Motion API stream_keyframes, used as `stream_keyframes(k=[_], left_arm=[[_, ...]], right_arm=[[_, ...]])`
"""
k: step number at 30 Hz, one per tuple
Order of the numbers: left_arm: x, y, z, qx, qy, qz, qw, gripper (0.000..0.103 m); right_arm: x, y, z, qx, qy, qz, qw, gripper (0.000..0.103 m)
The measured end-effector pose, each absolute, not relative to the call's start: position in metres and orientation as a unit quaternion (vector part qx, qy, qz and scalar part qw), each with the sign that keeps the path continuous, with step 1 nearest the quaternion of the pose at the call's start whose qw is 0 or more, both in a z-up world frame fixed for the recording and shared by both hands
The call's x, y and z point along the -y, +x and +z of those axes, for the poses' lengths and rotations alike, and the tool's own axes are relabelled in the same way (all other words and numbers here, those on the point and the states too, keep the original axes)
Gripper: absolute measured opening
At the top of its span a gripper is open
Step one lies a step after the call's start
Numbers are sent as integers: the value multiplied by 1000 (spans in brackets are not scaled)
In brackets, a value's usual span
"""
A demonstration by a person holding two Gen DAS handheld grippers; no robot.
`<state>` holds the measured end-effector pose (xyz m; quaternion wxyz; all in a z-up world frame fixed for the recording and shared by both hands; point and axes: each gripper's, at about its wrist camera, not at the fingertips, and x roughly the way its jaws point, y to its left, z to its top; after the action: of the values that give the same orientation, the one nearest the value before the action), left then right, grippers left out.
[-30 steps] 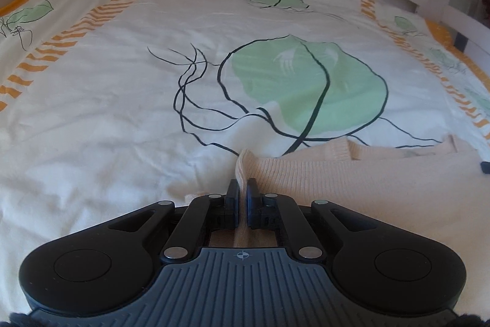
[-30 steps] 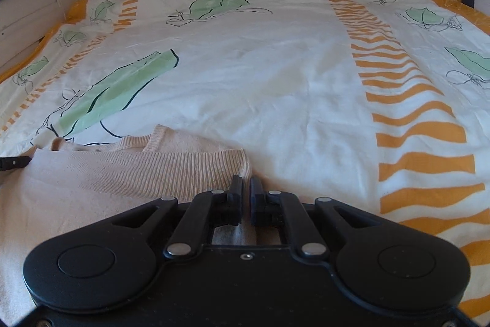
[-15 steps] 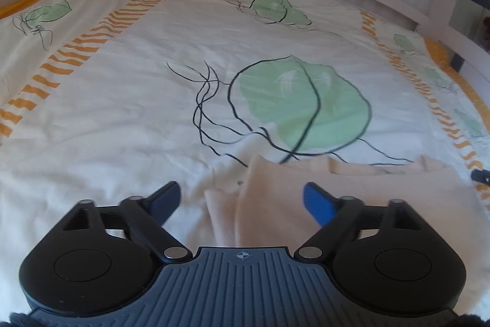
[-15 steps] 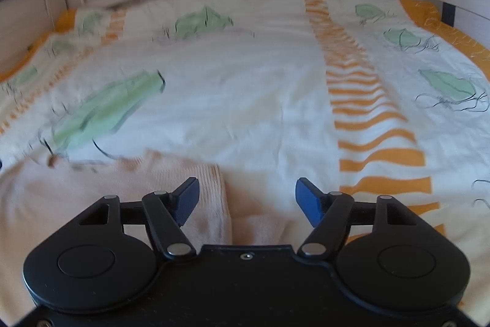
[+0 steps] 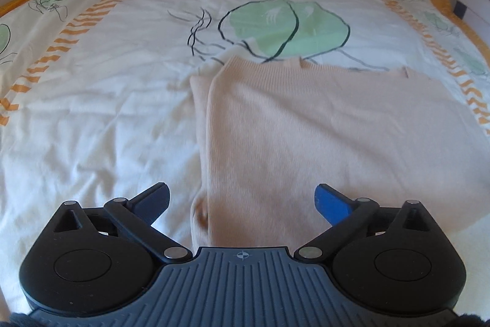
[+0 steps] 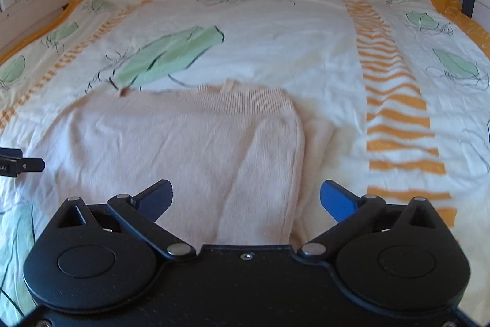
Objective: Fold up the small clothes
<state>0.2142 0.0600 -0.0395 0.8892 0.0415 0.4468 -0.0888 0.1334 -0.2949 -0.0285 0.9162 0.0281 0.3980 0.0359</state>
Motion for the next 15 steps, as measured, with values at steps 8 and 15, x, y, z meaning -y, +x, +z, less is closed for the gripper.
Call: stream_keyframes(k=[8, 15], left_arm=[[-69, 215, -60, -476, 39, -65, 876, 103], [-72, 215, -65, -478, 38, -71, 875, 103]], right_arm=[[317, 127, -59, -450, 44, -3, 892, 103], [322, 124, -66, -451, 52, -6, 891, 103]])
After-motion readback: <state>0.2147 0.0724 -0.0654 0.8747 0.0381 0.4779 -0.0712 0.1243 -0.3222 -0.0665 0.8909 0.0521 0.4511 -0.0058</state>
